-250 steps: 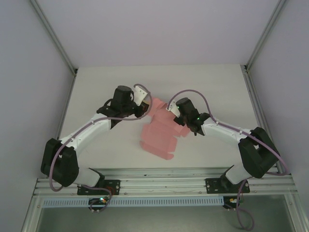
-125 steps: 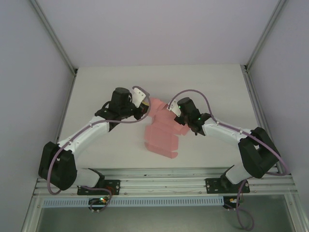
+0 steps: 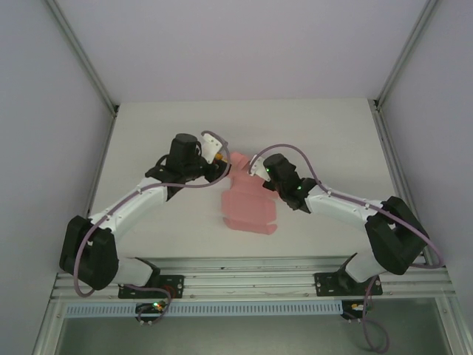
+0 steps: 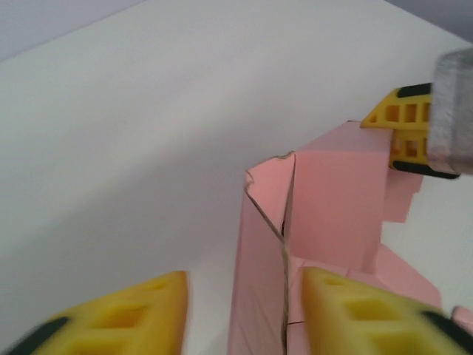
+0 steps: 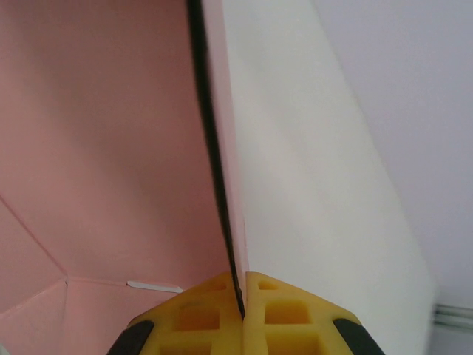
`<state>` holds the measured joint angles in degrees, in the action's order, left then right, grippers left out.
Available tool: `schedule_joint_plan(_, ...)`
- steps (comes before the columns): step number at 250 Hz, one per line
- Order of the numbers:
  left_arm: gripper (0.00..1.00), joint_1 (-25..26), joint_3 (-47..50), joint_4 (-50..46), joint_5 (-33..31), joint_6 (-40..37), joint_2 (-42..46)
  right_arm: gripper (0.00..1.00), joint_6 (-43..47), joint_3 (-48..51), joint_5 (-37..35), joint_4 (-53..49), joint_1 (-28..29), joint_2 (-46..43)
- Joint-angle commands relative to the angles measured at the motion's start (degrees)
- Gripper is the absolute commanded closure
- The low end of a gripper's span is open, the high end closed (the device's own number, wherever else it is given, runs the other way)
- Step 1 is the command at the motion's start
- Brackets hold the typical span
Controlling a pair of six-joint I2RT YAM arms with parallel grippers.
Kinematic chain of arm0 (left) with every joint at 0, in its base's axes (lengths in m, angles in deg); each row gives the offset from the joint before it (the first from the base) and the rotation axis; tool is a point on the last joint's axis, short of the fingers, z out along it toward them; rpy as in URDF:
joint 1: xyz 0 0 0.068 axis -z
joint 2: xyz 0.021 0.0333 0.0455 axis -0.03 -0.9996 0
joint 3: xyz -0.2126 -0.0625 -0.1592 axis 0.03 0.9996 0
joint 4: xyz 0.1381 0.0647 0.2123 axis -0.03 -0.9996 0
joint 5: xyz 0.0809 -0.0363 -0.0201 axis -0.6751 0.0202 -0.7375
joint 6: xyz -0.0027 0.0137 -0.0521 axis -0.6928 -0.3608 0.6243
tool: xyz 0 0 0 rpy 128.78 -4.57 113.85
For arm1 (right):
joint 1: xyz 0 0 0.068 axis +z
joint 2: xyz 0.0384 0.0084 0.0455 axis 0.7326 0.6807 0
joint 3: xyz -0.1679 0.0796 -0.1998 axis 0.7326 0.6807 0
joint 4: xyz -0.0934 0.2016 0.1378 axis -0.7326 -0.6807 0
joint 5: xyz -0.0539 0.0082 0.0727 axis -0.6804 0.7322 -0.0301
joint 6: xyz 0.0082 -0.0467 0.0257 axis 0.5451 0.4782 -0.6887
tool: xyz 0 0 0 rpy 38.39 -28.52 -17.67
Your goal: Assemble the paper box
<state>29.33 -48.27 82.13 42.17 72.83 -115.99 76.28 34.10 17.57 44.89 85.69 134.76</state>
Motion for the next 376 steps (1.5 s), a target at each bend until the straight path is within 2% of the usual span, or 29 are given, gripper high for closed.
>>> schedule_joint_plan(1, 0.5, -0.7, 2.2, 0.7, 0.4, 2.3, 0.5, 1.0, 6.8, -0.6, -11.9, 4.8, 1.6, 1.8)
schedule_joint_plan(18, 0.35, -1.8, 4.4, 2.0, 1.0, 4.6, 2.4, 1.0, 9.2, 0.1, -13.9, 7.2, 2.3, 3.3)
schedule_joint_plan(26, 0.19, -2.4, 5.6, 2.5, 1.1, 5.7, 3.5, 1.0, 10.1, 0.4, -14.6, 8.4, 2.7, 3.9)
schedule_joint_plan(31, 0.05, -2.9, 6.3, 2.9, 1.1, 6.4, 4.3, 1.0, 10.5, 0.4, -15.0, 8.9, 2.8, 4.2)
schedule_joint_plan(40, 0.0, -3.9, 7.6, 3.4, 1.2, 7.6, 5.7, 1.0, 11.1, 0.4, -16.0, 9.9, 3.1, 5.0)
schedule_joint_plan(88, 0.0, -9.5, 12.0, 3.8, -2.6, 14.5, 8.9, 1.0, 17.8, 2.1, -21.8, 20.2, 5.5, 9.1)
schedule_joint_plan(114, 0.0, -11.2, 11.6, 3.2, -4.0, 17.4, 6.0, 1.0, 24.4, 3.5, -25.2, 30.1, 6.9, 12.9)
schedule_joint_plan(166, 0.0, -11.8, 9.9, 5.0, -3.5, 19.0, -1.6, 1.0, 24.5, 3.4, -26.2, 33.4, 8.1, 18.6)
schedule_joint_plan(201, 0.0, -11.7, 9.0, 5.9, -2.3, 18.3, -5.0, 1.0, 18.6, 2.5, -24.5, 27.5, 8.3, 17.0)
schedule_joint_plan(245, 0.13, -11.6, 9.4, 8.6, -0.7, 18.0, -8.5, 1.0, 18.1, 2.8, -24.2, 27.3, 8.3, 16.0)
schedule_joint_plan(282, 0.19, -11.1, 8.5, 11.0, 2.1, 17.6, -11.8, 1.0, 17.1, 2.7, -24.3, 25.9, 8.3, 16.1)
schedule_joint_plan(337, 0.26, -7.5, 7.4, 16.4, 9.4, 13.7, -15.8, 1.0, 11.8, 2.6, -22.8, 21.7, 8.6, 14.8)
schedule_joint_plan(346, 0.28, -5.4, 7.5, 17.5, 10.3, 13.3, -16.0, 1.0, 10.5, 2.4, -22.4, 20.4, 8.6, 14.6)
schedule_joint_plan(376, 0.34, -3.5, 7.9, 18.5, 10.7, 12.1, -15.9, 1.0, 8.0, 2.3, -21.5, 18.8, 8.7, 14.3)
